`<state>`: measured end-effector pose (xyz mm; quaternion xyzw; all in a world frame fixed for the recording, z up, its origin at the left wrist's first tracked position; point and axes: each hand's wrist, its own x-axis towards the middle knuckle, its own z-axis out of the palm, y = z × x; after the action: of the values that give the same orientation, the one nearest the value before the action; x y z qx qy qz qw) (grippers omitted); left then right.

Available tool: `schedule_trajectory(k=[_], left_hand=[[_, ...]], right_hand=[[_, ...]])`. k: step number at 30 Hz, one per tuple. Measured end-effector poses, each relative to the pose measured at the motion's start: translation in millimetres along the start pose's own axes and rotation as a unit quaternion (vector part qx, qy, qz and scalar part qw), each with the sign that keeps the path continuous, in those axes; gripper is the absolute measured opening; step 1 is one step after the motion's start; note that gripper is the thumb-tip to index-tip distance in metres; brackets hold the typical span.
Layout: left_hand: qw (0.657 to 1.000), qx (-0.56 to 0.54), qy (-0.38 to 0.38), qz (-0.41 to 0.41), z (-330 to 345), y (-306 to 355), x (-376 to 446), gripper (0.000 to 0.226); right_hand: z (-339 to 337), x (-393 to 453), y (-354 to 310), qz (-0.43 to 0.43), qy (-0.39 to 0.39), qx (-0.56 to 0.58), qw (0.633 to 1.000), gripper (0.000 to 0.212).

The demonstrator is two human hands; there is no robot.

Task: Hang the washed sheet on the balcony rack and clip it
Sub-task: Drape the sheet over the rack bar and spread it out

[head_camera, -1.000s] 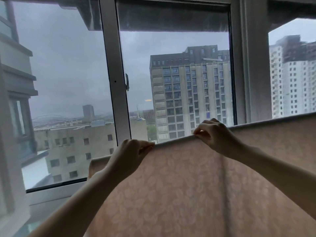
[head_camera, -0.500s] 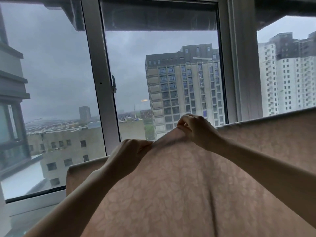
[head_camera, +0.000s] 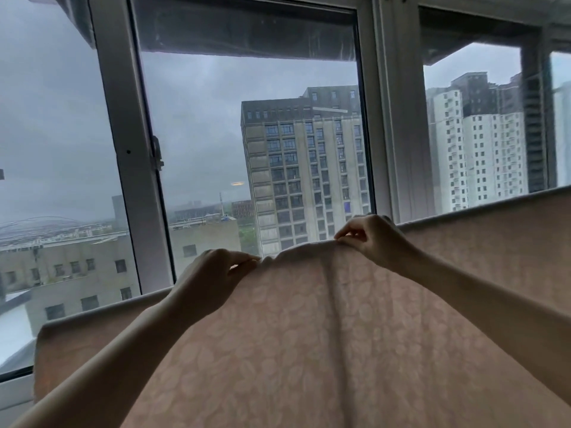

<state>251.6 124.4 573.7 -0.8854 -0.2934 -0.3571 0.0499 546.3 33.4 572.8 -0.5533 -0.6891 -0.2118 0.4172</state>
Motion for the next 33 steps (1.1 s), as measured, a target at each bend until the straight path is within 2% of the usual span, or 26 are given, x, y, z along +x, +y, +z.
schedule_trajectory(k=[5,8,11,16,23,28,33], left_hand=[[1.0,0.014,0.001,0.006,8.0,9.1,7.7,0.025],[0.999,0.036,0.005,0.032,13.7,21.6,12.3,0.038],[0.997,0.055,0.007,0.052,22.1,37.9,18.1,0.05],[0.995,0.057,-0.006,0.084,35.3,59.4,38.9,0.039],[0.995,0.0,-0.044,0.09,55.6,79.9,70.6,0.03],[0.995,-0.02,-0.064,0.072,50.9,67.9,70.5,0.035],[0.996,-0.022,-0.063,0.066,51.2,64.6,70.0,0.045]], right_hand=[[9.3,9.6,2.9,-0.053,0.032,-0.056,0.996,0.004],[6.3,12.2,14.6,-0.033,0.062,-0.049,0.996,0.007],[6.0,3.2,27.5,-0.002,0.037,-0.018,0.999,0.007],[4.7,-1.6,34.0,0.009,0.027,0.057,0.998,0.006],[-0.1,-10.5,40.0,-0.031,0.015,0.069,0.997,0.014],[-25.7,-18.2,78.8,0.003,0.006,0.043,0.999,0.021],[-32.7,-15.2,88.4,0.025,0.022,0.047,0.998,0.012]])
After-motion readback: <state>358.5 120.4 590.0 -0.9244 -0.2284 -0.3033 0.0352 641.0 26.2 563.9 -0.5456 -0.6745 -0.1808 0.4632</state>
